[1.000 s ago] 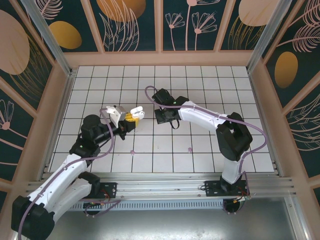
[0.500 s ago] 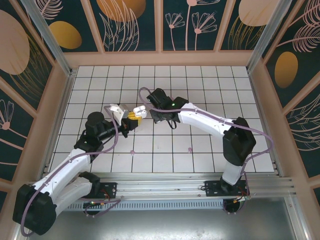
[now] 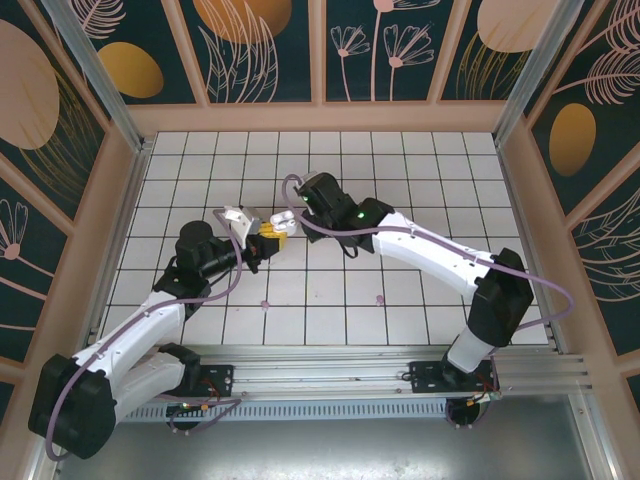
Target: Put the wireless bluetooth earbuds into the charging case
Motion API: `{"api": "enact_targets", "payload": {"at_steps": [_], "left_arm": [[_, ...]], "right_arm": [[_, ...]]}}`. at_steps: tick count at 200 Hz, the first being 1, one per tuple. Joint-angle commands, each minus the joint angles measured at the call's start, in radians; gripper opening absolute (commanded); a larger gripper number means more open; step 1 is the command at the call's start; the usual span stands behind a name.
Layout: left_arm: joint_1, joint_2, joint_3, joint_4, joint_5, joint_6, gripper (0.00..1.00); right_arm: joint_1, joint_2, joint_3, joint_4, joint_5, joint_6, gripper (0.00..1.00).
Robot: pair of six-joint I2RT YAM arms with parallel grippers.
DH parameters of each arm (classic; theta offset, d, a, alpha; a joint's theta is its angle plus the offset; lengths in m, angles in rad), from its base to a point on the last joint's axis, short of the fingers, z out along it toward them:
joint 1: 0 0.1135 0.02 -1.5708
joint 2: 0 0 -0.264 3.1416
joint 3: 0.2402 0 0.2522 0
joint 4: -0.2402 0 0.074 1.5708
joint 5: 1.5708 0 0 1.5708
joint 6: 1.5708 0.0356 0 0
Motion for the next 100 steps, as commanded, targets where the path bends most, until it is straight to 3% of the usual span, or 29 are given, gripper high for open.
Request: {"api": "enact_targets", "payload": {"at_steps": [1, 100], "left_arm": [[0.001, 0.006, 0.033, 0.045, 0.026, 0.005, 0.0], [0.002, 0.014, 0.056, 0.002, 0.087, 0.046, 0.0]], "right_arm": [[0.011, -0.027, -0.004, 0.017, 0.004, -0.04, 0.08], [0.06, -0.094, -0.009, 0.036, 0.088, -0.103, 0.06]]}}
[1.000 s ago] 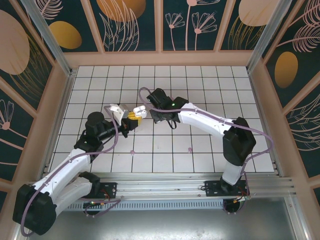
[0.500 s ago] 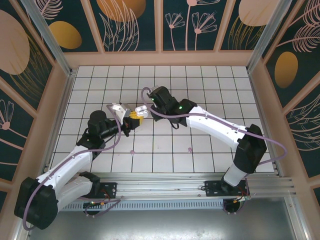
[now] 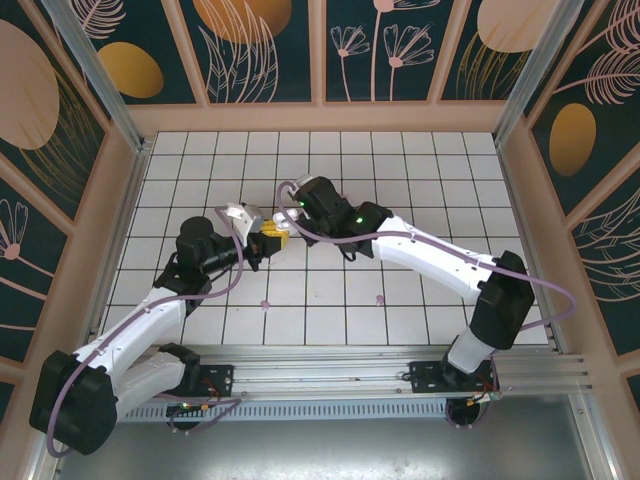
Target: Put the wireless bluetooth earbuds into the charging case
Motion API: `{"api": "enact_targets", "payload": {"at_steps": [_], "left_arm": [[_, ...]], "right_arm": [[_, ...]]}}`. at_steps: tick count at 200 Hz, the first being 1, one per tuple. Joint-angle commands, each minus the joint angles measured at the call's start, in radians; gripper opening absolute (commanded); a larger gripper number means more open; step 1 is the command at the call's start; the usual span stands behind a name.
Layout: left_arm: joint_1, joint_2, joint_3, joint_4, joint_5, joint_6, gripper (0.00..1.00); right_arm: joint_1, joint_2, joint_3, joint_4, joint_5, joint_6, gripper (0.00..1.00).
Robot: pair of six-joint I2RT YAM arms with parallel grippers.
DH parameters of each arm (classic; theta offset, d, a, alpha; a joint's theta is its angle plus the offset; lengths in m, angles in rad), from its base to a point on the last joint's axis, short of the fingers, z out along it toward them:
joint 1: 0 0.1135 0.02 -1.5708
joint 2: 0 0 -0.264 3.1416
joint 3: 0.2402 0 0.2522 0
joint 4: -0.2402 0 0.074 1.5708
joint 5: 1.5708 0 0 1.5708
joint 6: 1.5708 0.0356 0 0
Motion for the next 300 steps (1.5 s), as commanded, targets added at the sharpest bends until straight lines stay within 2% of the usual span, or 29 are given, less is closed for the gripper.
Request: {"api": "enact_targets", "payload": {"at_steps": [1, 62, 109, 175, 199, 300], "left_arm": [[0.002, -0.007, 0.023, 0.007, 0.042, 0.026, 0.0], [0.001, -0.017, 0.035, -0.05, 0.065, 0.105, 0.0], [0.001, 0.006, 0.052, -0.035, 0.103, 0.095, 0.0], [0.002, 0.016, 0.058, -0.025, 0.17, 0.098, 0.0], [0.001, 0.013, 0.054, -0.017, 0.185, 0.1, 0.0], [0.001, -0.011, 0.018, 0.001, 0.22, 0.119, 0.0]], "right_arm": [[0.022, -0.072, -0.01, 0.031, 0.046, -0.041, 0.06], [0.046, -0.161, -0.021, 0.024, 0.097, -0.085, 0.06], [0.077, -0.223, -0.043, 0.053, 0.113, -0.099, 0.06], [0.18, -0.237, -0.019, 0.083, 0.111, -0.216, 0.06], [0.185, -0.227, -0.016, 0.075, 0.07, -0.247, 0.07], [0.194, -0.249, -0.018, 0.094, 0.067, -0.267, 0.06]]}}
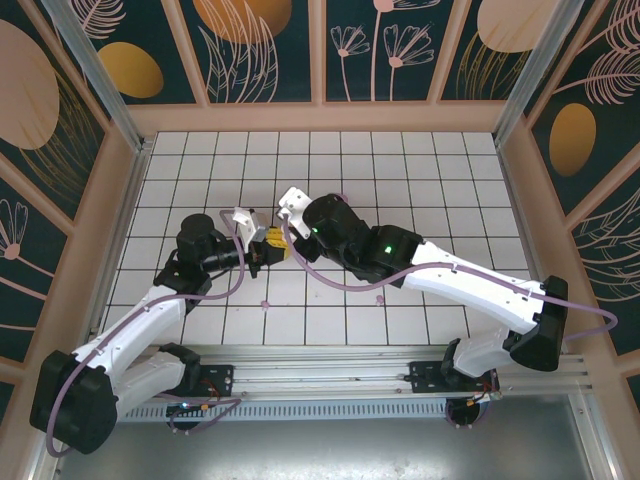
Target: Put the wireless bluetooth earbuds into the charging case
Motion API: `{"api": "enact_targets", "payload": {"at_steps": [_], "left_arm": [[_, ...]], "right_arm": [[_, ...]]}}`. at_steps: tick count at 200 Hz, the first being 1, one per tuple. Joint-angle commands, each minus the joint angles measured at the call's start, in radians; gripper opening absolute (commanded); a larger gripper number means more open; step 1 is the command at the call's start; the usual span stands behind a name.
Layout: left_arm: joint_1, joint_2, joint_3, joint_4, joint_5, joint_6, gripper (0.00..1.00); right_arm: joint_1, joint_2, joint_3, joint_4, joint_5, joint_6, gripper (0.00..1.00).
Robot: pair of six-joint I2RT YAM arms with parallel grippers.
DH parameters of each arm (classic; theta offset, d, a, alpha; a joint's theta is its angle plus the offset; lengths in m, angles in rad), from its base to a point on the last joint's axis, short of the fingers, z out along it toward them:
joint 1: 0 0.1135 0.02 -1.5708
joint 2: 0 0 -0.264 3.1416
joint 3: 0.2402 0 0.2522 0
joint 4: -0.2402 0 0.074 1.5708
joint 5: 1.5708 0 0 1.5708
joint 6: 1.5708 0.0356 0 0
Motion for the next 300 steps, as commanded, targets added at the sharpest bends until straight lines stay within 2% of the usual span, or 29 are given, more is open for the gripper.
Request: {"api": "enact_targets", "payload": {"at_steps": [1, 76, 153, 232, 300], "left_arm": [[0.001, -0.014, -0.011, 0.044, 0.026, 0.021, 0.0], [0.001, -0.055, -0.024, 0.042, -0.041, 0.057, 0.0], [0.001, -0.077, -0.054, 0.103, -0.036, 0.046, 0.0], [0.001, -0.055, -0.042, 0.149, -0.045, -0.044, 0.0], [0.001, -0.045, -0.043, 0.179, -0.039, -0.115, 0.0]], "right_arm": [[0.009, -0.041, 0.015, 0.034, -0.003, -0.022, 0.06], [0.007, -0.053, 0.018, 0.07, 0.011, -0.056, 0.06], [0.008, -0.047, 0.004, 0.061, -0.099, -0.141, 0.07], [0.018, -0.022, -0.07, 0.108, 0.008, -0.204, 0.06], [0.038, -0.026, -0.12, 0.223, 0.077, -0.22, 0.06]]}}
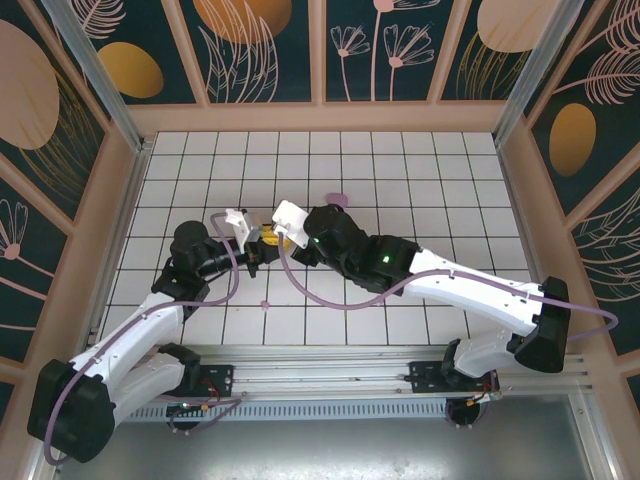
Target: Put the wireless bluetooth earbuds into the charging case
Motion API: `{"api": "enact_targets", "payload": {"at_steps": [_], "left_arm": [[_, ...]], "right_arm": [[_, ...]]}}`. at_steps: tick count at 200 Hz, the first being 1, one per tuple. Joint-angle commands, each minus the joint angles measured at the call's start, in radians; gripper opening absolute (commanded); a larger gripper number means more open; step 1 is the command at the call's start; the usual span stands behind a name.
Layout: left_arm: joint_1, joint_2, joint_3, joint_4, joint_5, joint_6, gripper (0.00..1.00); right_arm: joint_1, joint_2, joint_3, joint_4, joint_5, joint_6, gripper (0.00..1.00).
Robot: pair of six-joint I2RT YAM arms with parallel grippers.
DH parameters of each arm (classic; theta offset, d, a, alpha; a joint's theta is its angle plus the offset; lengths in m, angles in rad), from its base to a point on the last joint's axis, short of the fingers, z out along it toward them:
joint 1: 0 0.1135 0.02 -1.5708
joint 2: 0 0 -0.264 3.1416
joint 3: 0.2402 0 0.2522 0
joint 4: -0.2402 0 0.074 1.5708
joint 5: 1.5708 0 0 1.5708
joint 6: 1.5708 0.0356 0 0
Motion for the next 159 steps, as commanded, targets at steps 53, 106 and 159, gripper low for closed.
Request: {"api": "enact_targets", "payload": {"at_steps": [53, 106, 159], "left_arm": [[0.001, 0.004, 0.002, 0.105, 0.006, -0.094, 0.0], [0.002, 0.001, -0.013, 0.149, 0.0, -0.134, 0.0], [0.001, 0.002, -0.009, 0.149, -0.003, -0.14, 0.0]], "right_arm": [[0.024, -0.021, -0.053, 0.118, 0.058, -0.036, 0.06], [0.027, -0.058, -0.084, 0.122, -0.006, -0.013, 0.06], [0.027, -0.072, -0.099, 0.134, -0.012, -0.017, 0.05]]}}
